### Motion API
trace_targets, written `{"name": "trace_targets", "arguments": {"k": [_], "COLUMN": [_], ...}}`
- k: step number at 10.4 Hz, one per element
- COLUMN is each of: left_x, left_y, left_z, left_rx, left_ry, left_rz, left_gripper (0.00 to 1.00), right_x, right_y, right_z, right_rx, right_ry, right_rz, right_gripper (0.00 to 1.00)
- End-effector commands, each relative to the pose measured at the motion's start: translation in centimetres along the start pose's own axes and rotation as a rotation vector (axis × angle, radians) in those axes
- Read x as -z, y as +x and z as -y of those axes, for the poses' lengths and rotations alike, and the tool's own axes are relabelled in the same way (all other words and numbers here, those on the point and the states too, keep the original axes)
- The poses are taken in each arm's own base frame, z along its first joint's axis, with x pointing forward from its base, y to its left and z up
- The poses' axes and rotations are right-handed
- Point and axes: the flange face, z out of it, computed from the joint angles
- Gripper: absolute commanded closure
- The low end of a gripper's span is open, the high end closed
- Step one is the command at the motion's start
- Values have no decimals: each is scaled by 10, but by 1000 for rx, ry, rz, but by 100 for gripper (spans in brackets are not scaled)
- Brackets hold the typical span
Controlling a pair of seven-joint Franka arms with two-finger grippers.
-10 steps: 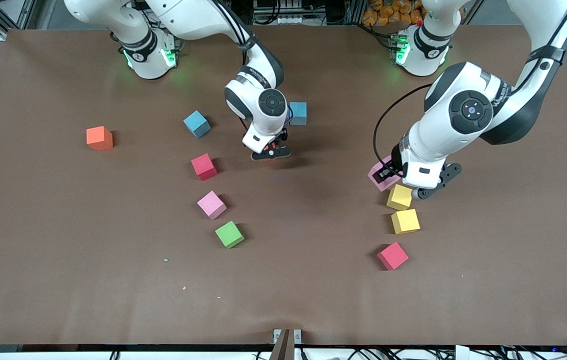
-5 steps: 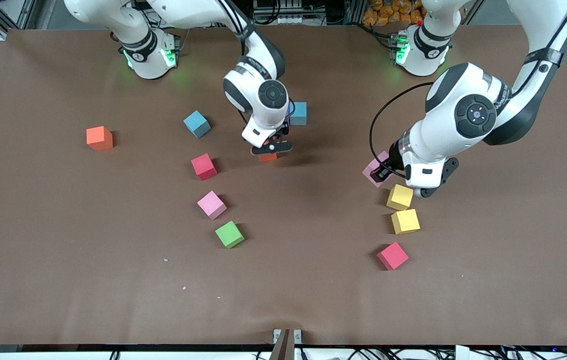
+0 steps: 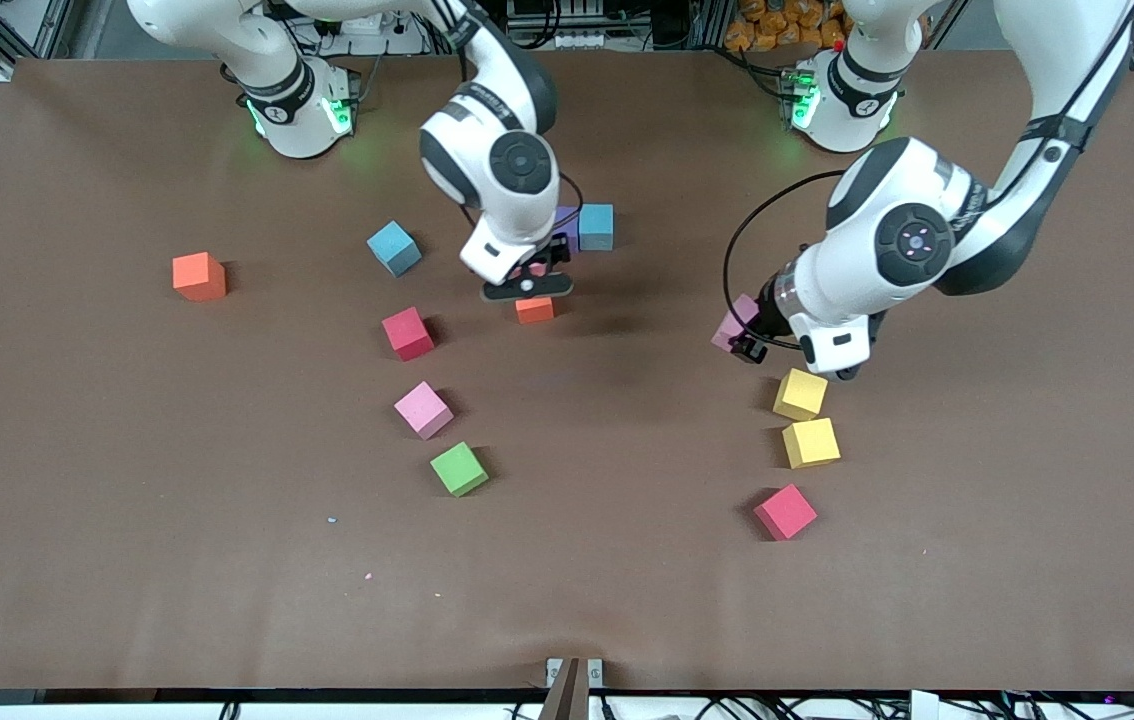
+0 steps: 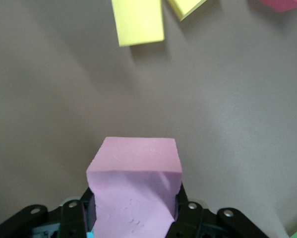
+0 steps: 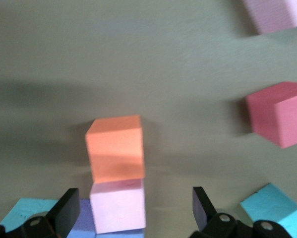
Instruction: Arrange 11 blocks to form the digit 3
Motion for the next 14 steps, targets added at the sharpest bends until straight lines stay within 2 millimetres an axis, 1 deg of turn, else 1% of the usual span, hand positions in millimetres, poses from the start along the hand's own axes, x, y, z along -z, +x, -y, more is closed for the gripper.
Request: {"name": "trace_targets", "arguments": {"k": [1, 2, 3, 4, 5, 6, 7, 8, 9, 11, 12, 13, 14], "left_x": [-26, -37, -50, -66, -84, -108, -135, -153, -169, -190, -198, -209, -216], "left_y": [-43, -58, -75, -91, -103, -115, -133, -144, -159, -172, -181, -188, -188], "left_z": [1, -1, 0, 4, 8, 12, 15, 19, 24, 28, 30, 35, 36], "left_rx": [149, 195, 219, 236, 255, 271, 343, 406, 452, 531, 533, 552, 558], "left_ry": [-48, -68, -78, -94, -103, -87, -69, -71, -68, -73, -60, -47, -61], "left_rz": [44, 62, 79, 95, 92, 78, 48, 3, -17, -17, -16, -24, -55], "left_gripper": [83, 83, 83, 83, 83, 83, 83, 83, 83, 83, 83, 83, 83], "right_x": [4, 1, -12, -33, -57, -68, -72, -68, -64, -64, -62, -63, -65], "right_y": [16, 25, 21, 16, 11, 5, 9, 18, 20, 24, 29, 33, 37], "right_z": [-55, -82, -97, -110, -123, -129, -142, -162, -168, -172, -179, -180, -181], "right_rx": [-19, 39, 91, 126, 149, 217, 332, 376, 409, 421, 417, 420, 420], "right_ry": [-11, -8, -38, -91, -122, -128, -142, -130, -127, -139, -146, -144, -138], "right_rz": [52, 67, 82, 91, 84, 68, 78, 88, 92, 80, 69, 46, 24], "right_gripper": [1, 0, 0, 0, 0, 0, 0, 0, 0, 0, 0, 0, 0]}}
